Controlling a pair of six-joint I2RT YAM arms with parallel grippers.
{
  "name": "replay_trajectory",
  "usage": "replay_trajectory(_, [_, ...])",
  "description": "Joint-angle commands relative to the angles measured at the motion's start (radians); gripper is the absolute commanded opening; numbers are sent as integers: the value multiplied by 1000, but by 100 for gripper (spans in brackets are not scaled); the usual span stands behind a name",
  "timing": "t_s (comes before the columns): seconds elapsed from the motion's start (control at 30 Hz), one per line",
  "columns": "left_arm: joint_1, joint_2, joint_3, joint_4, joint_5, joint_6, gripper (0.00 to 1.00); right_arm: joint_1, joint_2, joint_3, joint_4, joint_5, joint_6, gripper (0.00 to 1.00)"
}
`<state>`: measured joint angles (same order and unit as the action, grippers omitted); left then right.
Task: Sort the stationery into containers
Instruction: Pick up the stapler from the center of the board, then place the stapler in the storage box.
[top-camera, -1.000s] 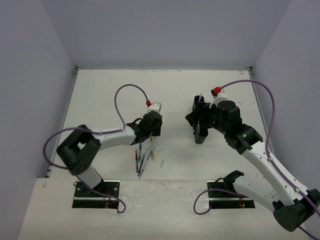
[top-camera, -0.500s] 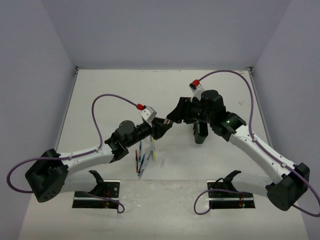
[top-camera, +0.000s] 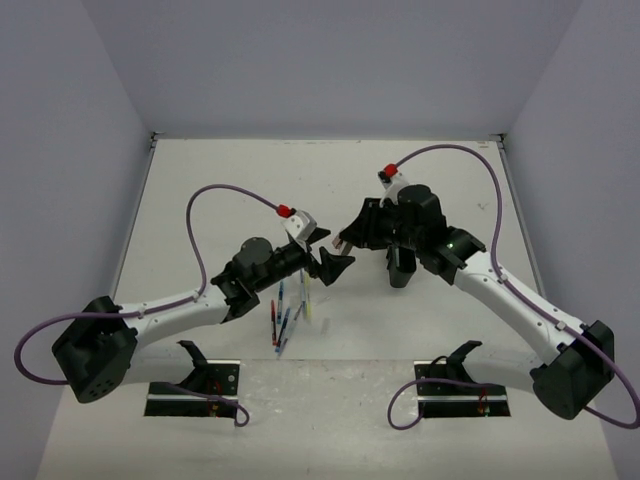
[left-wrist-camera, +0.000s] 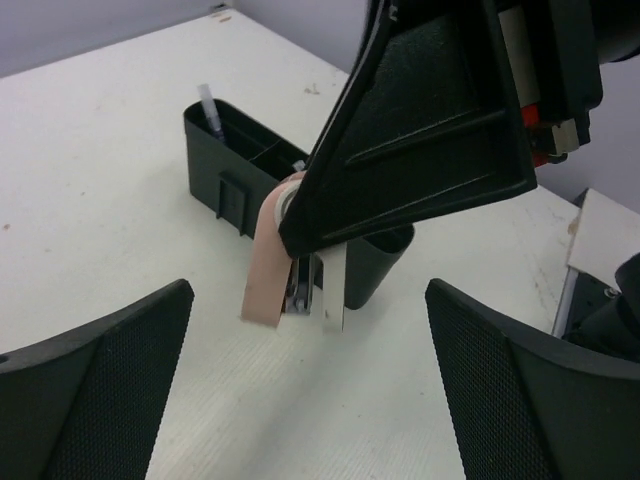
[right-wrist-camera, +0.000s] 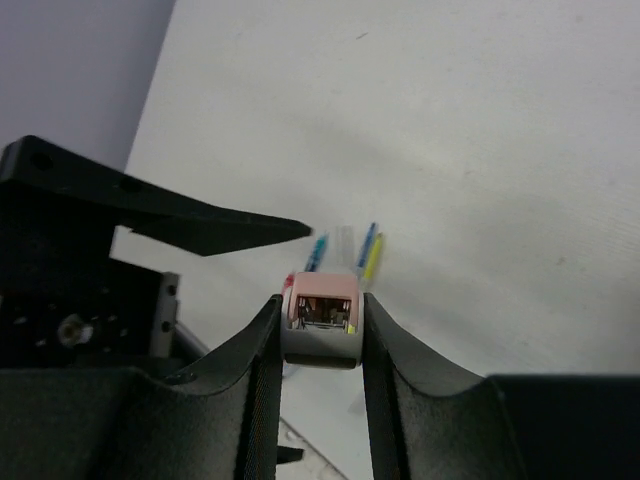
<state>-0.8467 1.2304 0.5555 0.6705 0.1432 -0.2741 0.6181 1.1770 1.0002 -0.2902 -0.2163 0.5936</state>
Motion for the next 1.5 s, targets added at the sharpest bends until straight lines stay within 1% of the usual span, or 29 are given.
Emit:
replay_trajectory(0.0, [0, -40, 111, -232, -248, -25, 100, -103, -61, -28, -15, 311, -63, 0])
replay_trajectory(0.03, [0, -56, 115, -276, -305, -37, 100, -120, -72, -33, -15, 402, -86, 0])
replay_trajectory(0.07, [-1, -58, 115, -311, -313, -46, 100, -134, -74, -34, -15, 419, -111, 0])
replay_trajectory(0.13, [0, -121, 108, -387, -409, -63, 100, -170, -49, -34, -16, 501, -173, 0])
replay_trajectory(0.23, [-2, -175, 107, -461, -431, -74, 100, -234, -24, -41, -6, 506, -222, 0])
replay_trajectory(0.3, [-2, -207, 109, -507, -423, -94, 100, -265, -13, -55, 24, 472, -240, 0])
replay_trajectory(0.4, [-2, -233, 100, -513, -380, -100, 100, -281, 4, -65, 65, 431, -256, 0])
replay_trajectory(0.53, [0, -240, 90, -521, -341, -113, 100, -295, 42, -80, 99, 453, -307, 0])
replay_trajectory(0.73, [0, -246, 81, -508, -267, -120, 100, -302, 73, -104, 160, 376, -328, 0])
replay_trajectory(1.03, [0, -271, 73, -522, -267, -114, 100, -302, 107, -141, 181, 331, -302, 0])
replay_trajectory(1.33, [-2, -267, 67, -520, -266, -112, 100, -302, 123, -143, 167, 354, -298, 0])
replay_trajectory(1.37, [-2, -265, 66, -519, -266, -112, 100, -302, 126, -143, 166, 355, -296, 2])
replay_trajectory(1.4, [-2, -263, 67, -520, -267, -111, 100, -302, 128, -142, 165, 354, -296, 6])
replay_trajectory(1.43, [-1, -262, 69, -522, -268, -111, 100, -302, 129, -140, 162, 353, -297, 13])
replay_trajectory(1.47, [0, -261, 71, -526, -270, -112, 100, -302, 131, -138, 159, 353, -297, 24])
